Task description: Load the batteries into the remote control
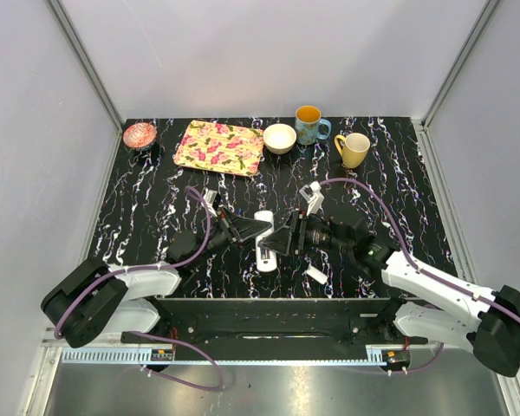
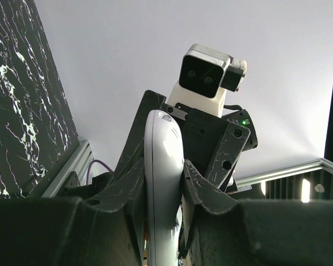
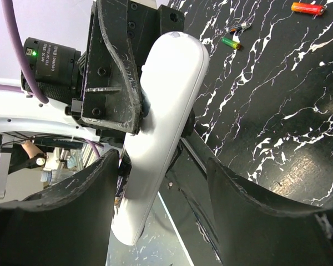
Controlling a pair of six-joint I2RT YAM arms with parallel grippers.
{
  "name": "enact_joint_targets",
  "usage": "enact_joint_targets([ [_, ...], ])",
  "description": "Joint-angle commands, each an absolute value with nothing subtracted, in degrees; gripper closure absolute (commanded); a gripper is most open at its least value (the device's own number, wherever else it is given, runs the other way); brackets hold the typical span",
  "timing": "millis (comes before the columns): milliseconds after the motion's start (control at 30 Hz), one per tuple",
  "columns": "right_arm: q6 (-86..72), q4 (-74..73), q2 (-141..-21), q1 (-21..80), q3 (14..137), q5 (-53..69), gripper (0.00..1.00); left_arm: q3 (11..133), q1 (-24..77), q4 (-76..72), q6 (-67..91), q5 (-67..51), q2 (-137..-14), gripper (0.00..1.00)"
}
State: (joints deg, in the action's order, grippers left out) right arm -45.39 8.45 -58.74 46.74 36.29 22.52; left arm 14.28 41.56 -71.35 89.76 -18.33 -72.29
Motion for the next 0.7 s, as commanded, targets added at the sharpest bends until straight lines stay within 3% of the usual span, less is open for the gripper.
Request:
enact_joint_targets([
  [0, -45.5, 9.3, -60.4, 46.2, 35.1, 22.8, 0.34, 17.6, 41.7, -95.4, 90.6, -18.5, -69.6, 1.0],
  [667, -43.4, 2.1, -56.4, 46.2, 41.7, 24.3, 0.18, 15.0, 41.4, -95.4, 89.7, -16.5, -71.2, 1.0],
])
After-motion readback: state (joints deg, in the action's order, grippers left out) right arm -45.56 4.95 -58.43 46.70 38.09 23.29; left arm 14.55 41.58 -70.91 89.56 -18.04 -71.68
